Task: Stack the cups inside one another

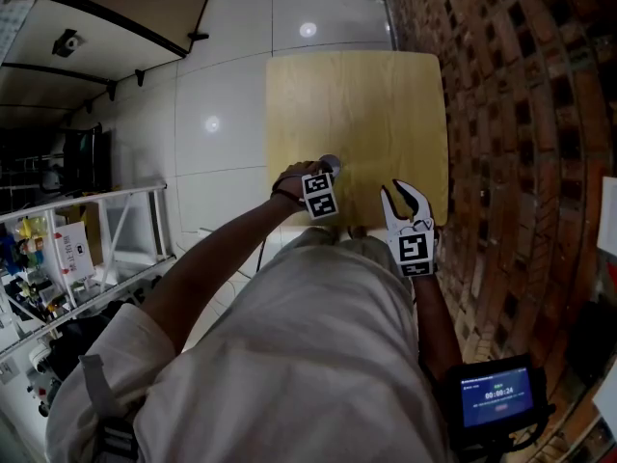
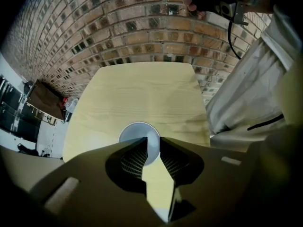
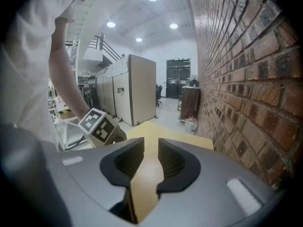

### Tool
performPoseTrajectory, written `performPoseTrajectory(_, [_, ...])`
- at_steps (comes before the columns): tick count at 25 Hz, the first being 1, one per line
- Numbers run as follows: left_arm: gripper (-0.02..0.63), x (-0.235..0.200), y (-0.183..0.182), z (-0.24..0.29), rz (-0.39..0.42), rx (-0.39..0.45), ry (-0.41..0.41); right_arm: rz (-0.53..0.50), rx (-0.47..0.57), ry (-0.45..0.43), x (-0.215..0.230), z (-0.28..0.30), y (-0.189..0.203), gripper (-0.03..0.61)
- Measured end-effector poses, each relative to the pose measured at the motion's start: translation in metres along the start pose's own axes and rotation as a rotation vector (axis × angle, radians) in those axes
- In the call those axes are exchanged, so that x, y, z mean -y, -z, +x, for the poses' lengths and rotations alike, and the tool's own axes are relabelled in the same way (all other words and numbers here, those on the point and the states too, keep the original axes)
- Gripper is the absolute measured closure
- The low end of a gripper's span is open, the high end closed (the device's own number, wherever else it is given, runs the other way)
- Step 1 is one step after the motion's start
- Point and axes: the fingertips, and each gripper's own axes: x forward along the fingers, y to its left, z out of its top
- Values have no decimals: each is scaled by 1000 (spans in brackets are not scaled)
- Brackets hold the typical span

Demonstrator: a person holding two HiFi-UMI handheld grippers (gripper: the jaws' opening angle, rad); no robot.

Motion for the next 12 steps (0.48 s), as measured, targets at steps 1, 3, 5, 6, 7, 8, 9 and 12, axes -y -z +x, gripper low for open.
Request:
performPoseTrajectory(1, [504,1,-2,3,0,0,5,2,0,-1,2,0,2,483])
performPoseTrajectory(3, [483,2,-8,9,-4,-5,16,5,2,-4,7,1,8,483])
performPoseTrajectory(5, [463,3,-9,12,-10,-9,22,7,2,-7,9,2,10,483])
performPoseTrajectory(6, [460,3,-8,11,-13,-10,22,6,1,-9,8,3,9,483])
performPoseTrajectory(7, [460,2,-7,10,-17,-11,21,5,1,-11,7,3,8,483])
performPoseTrajectory(8, [460,2,-7,9,-20,-11,18,5,0,-13,6,4,8,483])
performPoseTrajectory(9, [460,1,-7,9,-23,-12,15,6,0,-15,7,4,8,483])
performPoseTrajectory(12, [459,-1,-6,4,-32,-11,4,5,1,-21,6,5,6,483])
